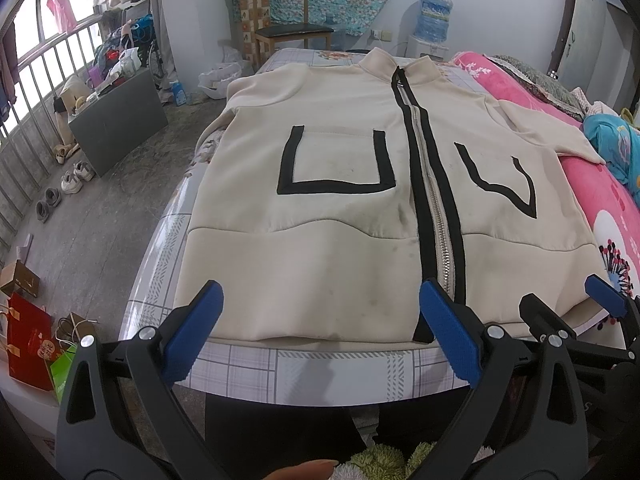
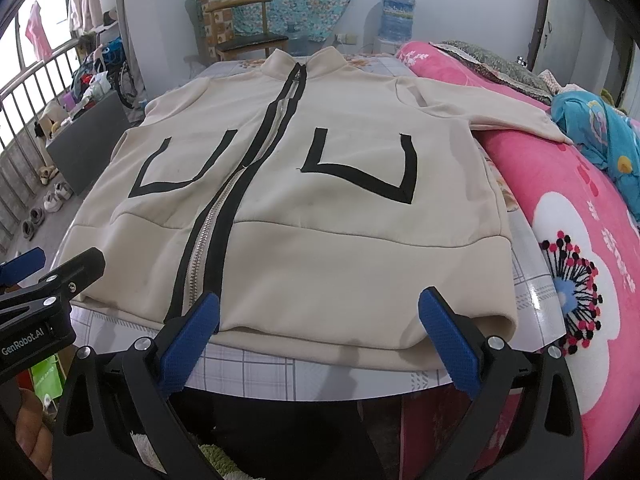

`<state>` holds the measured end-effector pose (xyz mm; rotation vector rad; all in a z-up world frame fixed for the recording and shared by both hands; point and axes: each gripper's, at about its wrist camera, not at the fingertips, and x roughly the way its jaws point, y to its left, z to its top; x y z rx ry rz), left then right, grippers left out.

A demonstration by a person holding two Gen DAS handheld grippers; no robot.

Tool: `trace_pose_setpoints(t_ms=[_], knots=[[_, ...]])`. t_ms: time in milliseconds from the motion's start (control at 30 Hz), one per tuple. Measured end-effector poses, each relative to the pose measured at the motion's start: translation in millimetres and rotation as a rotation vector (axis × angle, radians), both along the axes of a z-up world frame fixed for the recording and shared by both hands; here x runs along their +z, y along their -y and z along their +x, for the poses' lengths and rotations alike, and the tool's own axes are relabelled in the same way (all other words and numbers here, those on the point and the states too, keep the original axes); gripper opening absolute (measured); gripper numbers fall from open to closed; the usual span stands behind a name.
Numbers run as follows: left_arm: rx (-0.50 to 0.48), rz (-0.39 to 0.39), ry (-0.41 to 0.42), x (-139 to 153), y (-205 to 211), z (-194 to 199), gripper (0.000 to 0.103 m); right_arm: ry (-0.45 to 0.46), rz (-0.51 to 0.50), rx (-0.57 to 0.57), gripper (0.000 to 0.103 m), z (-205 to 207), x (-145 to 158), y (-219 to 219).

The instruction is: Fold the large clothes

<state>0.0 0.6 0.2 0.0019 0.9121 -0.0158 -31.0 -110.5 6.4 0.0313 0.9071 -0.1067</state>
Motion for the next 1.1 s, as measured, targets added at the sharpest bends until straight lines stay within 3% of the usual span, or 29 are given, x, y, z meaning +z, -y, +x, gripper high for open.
trace_pose_setpoints(t_ms=[1100], knots=[[-0.001, -0.004, 0.000, 0.0, -0.5, 0.0, 0.095, 0.001, 0.001, -0.004, 0.097, 1.5, 1.2, 0.5]])
